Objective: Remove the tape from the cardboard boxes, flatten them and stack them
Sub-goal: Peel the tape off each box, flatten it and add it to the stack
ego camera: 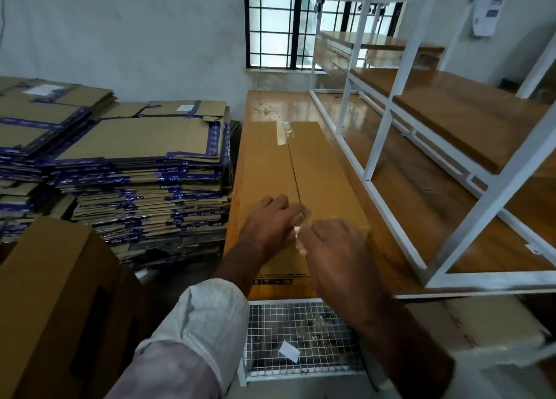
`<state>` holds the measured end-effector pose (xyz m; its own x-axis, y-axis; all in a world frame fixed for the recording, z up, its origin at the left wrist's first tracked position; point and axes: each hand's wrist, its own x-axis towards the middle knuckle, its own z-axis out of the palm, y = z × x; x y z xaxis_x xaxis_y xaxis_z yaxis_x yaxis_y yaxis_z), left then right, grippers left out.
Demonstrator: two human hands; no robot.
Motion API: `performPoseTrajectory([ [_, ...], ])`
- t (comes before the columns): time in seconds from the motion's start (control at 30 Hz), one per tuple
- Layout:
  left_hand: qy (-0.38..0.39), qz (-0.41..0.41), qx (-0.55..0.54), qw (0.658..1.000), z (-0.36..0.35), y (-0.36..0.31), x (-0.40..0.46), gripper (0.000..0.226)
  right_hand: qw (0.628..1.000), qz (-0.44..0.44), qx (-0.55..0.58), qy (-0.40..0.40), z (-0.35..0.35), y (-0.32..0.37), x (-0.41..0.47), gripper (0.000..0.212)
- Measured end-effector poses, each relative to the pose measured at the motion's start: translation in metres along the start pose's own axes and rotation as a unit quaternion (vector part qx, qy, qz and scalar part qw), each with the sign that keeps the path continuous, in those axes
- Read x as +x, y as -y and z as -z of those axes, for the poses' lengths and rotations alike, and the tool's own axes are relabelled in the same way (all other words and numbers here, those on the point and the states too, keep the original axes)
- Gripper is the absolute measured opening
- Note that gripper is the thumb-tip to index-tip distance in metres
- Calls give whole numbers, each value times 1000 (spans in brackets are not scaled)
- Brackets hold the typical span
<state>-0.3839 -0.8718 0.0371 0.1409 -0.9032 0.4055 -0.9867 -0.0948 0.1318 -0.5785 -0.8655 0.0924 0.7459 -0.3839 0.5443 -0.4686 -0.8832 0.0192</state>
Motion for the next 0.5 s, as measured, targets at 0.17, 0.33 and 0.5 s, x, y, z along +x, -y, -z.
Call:
performPoseTrajectory([
  [0.17,18,-19,-24,999,1,-2,-7,46,997,-69,-12,-22,-12,7,-29,37],
  [0.33,52,-29,-199,978,11,26,-7,59,994,-89,-5,-61,-24,13,-47,13],
  [0.5,36,-55,-91,994,2,18,-12,51,988,-103,-28,-107,-38,23,-72,9],
])
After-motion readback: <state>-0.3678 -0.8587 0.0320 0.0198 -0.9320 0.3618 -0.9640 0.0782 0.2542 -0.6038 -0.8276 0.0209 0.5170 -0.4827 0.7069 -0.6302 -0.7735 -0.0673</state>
